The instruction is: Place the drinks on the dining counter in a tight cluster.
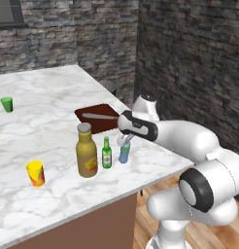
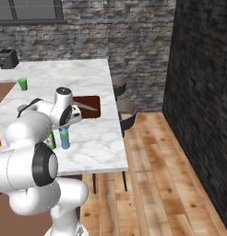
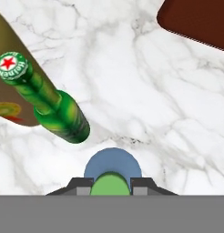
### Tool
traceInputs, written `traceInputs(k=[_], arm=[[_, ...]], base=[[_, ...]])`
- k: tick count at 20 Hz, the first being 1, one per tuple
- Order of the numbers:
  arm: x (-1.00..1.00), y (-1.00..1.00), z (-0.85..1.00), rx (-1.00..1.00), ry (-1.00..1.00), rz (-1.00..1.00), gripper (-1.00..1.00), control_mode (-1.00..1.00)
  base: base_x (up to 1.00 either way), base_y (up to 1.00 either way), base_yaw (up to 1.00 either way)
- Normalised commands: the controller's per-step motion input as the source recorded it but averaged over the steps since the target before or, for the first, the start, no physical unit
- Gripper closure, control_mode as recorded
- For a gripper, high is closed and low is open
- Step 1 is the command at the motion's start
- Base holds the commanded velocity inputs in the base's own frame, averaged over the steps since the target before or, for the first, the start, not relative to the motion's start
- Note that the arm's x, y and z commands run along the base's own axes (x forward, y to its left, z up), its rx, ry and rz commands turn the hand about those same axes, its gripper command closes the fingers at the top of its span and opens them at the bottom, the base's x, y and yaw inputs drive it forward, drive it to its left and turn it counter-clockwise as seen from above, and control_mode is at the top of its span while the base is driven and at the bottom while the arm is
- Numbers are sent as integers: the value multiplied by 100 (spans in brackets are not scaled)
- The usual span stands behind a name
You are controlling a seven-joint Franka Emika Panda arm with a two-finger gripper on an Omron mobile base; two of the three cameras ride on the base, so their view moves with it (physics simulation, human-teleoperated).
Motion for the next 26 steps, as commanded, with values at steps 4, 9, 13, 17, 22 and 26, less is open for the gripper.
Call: traceInputs(k=[4, 9, 13, 17, 22, 26], arm=[[3, 7, -8, 0, 0, 0, 100, -100], [7, 4, -1, 0, 0, 0, 100, -100], [7, 4, -2, 0, 0, 0, 100, -100], [2, 0, 0, 0, 0, 0, 100, -100], [11, 4, -19, -1, 0, -1, 100, -100], [0, 3, -1, 0, 0, 0, 100, -100]], base=[[0, 0, 0], [0, 0, 0], [0, 0, 0], [0, 0, 0], [0, 0, 0], [0, 0, 0]])
